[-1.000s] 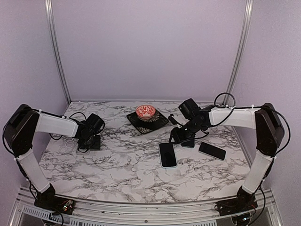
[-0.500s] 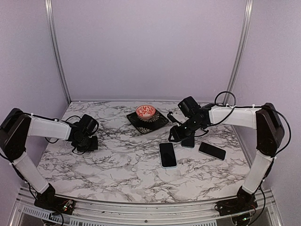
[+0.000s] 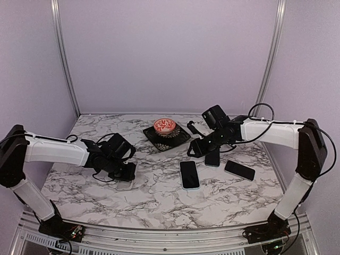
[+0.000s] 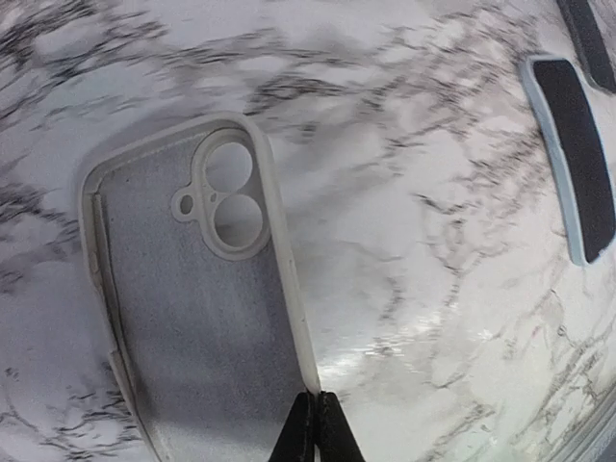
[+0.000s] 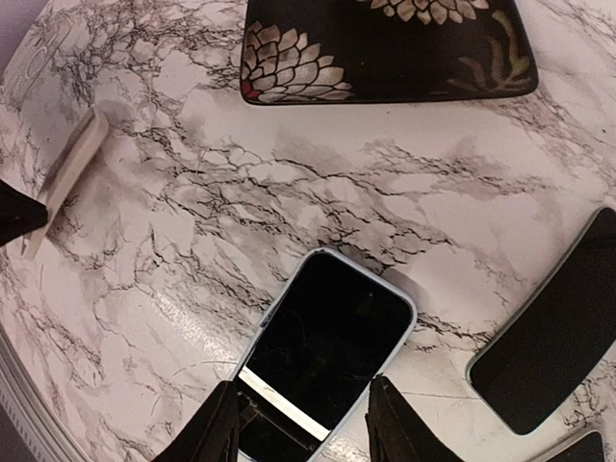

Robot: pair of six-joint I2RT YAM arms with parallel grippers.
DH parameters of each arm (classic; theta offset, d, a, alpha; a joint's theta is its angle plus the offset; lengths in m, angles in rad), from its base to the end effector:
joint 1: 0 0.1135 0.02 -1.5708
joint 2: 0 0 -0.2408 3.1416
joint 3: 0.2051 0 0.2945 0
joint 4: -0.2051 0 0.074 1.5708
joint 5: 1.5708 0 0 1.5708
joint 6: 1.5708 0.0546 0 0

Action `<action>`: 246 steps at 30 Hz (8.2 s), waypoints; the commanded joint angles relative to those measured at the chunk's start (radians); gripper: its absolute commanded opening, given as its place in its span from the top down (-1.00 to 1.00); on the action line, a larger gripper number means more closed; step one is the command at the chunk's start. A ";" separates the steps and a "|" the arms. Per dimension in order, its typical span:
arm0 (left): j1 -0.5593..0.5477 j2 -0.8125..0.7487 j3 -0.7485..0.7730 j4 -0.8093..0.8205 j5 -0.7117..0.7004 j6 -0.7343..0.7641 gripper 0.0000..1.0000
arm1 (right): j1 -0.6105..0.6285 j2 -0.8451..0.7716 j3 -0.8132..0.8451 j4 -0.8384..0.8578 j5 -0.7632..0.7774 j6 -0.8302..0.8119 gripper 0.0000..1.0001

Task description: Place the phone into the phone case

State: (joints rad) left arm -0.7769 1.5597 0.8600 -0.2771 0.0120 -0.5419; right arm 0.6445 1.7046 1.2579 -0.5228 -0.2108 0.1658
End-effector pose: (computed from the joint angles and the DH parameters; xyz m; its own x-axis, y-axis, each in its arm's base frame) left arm 0.2481 -0.2448 0.1079 -0.8703 0.1324 -0.4744 0.2999 0.9065 -0.2972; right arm 0.3210 0.2555 0.1766 -0.7627 -0.3713 -0.5295 -0.5640 0.7826 0.2635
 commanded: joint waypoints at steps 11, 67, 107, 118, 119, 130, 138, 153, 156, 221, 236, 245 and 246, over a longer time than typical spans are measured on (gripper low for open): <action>-0.149 0.187 0.271 -0.026 0.178 0.166 0.08 | 0.104 0.052 -0.137 0.236 -0.194 0.161 0.39; 0.091 -0.002 0.060 0.085 -0.274 -0.005 -0.88 | -0.209 0.354 0.369 -0.317 0.371 0.058 -0.97; 0.090 0.032 0.011 0.146 -0.196 -0.002 -0.87 | -0.105 0.178 0.147 -0.040 0.414 0.048 0.02; 0.090 -0.020 -0.053 0.157 -0.217 -0.049 -0.86 | 0.218 0.075 0.050 0.245 0.358 0.056 0.14; 0.090 -0.035 -0.068 0.158 -0.234 -0.058 -0.86 | 0.254 0.078 0.054 0.256 0.353 0.066 0.14; 0.091 -0.084 -0.107 0.156 -0.279 -0.028 -0.87 | 0.437 0.215 0.135 0.239 0.305 0.128 0.16; 0.091 -0.067 -0.100 0.155 -0.273 -0.024 -0.87 | 0.439 0.264 0.166 0.209 0.326 0.145 0.18; 0.091 -0.035 -0.081 0.154 -0.264 -0.008 -0.88 | 0.438 0.295 0.207 0.137 0.408 0.117 0.20; 0.091 -0.032 -0.080 0.155 -0.264 -0.007 -0.88 | 0.438 0.290 0.173 0.157 0.393 0.130 0.21; 0.091 0.011 -0.054 0.162 -0.162 0.023 -0.87 | 0.434 0.489 0.354 -0.212 0.334 0.162 0.08; 0.092 0.065 0.058 0.281 0.109 0.066 -0.83 | 0.407 0.327 0.201 0.023 0.338 0.144 0.76; 0.108 0.187 0.140 0.376 0.342 -0.013 -0.87 | 0.384 0.223 0.095 0.146 0.357 0.195 0.93; 0.108 0.199 0.147 0.376 0.349 -0.020 -0.86 | 0.385 0.209 0.082 0.161 0.363 0.201 0.93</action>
State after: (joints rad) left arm -0.6762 1.7153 0.9646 0.0502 0.2420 -0.5278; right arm 1.0363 2.0102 1.3689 -0.4828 0.1173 0.3328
